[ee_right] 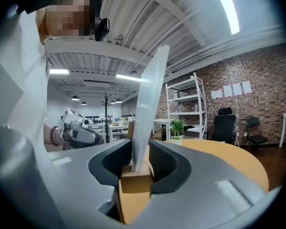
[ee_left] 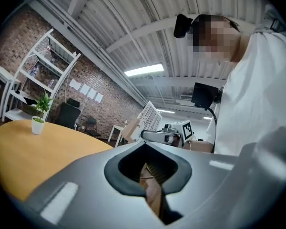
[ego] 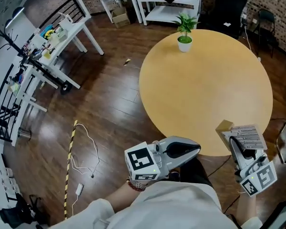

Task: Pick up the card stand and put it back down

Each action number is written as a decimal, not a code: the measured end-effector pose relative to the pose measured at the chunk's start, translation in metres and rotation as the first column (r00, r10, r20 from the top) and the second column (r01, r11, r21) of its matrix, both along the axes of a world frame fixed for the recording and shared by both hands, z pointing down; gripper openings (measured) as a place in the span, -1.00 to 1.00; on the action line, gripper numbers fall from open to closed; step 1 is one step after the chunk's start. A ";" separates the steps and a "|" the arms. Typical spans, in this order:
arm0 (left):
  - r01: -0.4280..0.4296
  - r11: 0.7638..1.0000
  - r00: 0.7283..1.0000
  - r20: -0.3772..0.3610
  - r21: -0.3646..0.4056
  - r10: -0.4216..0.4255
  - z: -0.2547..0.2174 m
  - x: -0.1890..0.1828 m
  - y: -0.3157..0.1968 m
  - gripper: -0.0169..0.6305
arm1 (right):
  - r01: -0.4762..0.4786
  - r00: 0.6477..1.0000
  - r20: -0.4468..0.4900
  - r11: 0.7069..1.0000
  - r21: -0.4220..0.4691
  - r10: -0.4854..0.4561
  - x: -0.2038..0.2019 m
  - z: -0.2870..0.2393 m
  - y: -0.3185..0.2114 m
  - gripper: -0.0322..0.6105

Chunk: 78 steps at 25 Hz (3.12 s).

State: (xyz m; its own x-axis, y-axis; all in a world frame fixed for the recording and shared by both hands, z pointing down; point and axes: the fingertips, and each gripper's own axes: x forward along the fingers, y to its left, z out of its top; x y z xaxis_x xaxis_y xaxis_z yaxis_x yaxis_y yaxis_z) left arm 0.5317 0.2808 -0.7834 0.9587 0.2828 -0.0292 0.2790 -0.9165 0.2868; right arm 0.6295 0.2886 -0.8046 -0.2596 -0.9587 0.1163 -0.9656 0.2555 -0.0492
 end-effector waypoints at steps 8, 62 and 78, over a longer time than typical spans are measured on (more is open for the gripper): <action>-0.040 0.999 0.999 -0.009 -0.021 0.040 0.000 -0.036 0.042 -0.94 | -0.054 0.998 0.017 0.998 0.010 0.054 -0.036 -0.015 0.060 -0.52; 0.259 0.956 0.951 0.136 0.136 -0.277 0.024 -0.004 -0.058 -0.95 | -0.196 0.973 0.081 0.962 -0.191 0.214 0.145 0.121 -0.050 -0.52; 0.506 0.862 0.837 0.260 -0.031 -0.482 0.048 0.070 -0.192 -0.95 | 0.205 0.977 0.018 0.909 -0.363 -0.213 0.186 0.291 -0.317 -0.51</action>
State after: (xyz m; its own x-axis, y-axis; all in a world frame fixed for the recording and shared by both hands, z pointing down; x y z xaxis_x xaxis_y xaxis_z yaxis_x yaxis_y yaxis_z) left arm 0.6013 0.0891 -0.7353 0.9515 -0.2227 0.2122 -0.2900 -0.8794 0.3777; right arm 0.8153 -0.0283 -0.5139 -0.4431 -0.7743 0.4518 -0.8938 0.4205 -0.1559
